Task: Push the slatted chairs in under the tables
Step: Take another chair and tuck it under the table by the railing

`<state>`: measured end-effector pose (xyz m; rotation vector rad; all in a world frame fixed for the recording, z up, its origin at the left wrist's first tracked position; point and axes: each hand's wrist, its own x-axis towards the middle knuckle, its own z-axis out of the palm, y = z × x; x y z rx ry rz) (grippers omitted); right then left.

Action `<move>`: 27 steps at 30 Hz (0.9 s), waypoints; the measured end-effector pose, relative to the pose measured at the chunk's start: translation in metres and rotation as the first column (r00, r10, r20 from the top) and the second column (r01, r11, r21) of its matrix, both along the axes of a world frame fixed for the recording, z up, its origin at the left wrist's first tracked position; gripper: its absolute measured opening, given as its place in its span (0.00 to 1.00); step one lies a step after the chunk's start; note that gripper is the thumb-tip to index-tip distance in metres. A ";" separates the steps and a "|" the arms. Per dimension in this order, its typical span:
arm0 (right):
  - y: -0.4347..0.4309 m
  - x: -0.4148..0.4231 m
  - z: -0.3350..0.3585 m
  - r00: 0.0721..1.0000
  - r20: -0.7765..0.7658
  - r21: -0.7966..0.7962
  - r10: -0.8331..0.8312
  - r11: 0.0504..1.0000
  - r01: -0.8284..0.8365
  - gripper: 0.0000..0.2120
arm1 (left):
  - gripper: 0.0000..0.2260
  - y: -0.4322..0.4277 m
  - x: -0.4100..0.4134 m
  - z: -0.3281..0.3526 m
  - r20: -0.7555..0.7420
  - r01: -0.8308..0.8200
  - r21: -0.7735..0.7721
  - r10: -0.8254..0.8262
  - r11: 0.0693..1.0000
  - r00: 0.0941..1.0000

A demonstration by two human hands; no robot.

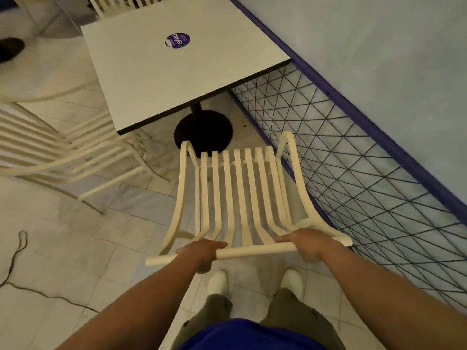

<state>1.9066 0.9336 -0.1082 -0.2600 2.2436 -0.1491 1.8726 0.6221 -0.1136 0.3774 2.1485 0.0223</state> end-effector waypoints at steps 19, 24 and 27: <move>0.091 -0.037 0.012 0.987 -0.070 0.087 0.145 0.987 -0.138 0.31 | 0.33 0.088 0.036 0.000 -0.197 -0.178 0.017 0.178 0.984 0.964; 0.093 -0.029 0.012 0.992 -0.110 0.070 0.068 0.996 -0.060 0.27 | 0.34 0.083 0.032 0.000 -0.153 -0.124 0.047 0.130 0.991 0.980; 0.093 -0.020 0.008 0.988 -0.141 0.111 0.054 0.993 -0.039 0.30 | 0.36 0.078 0.027 -0.003 -0.110 -0.078 0.061 0.084 0.995 0.990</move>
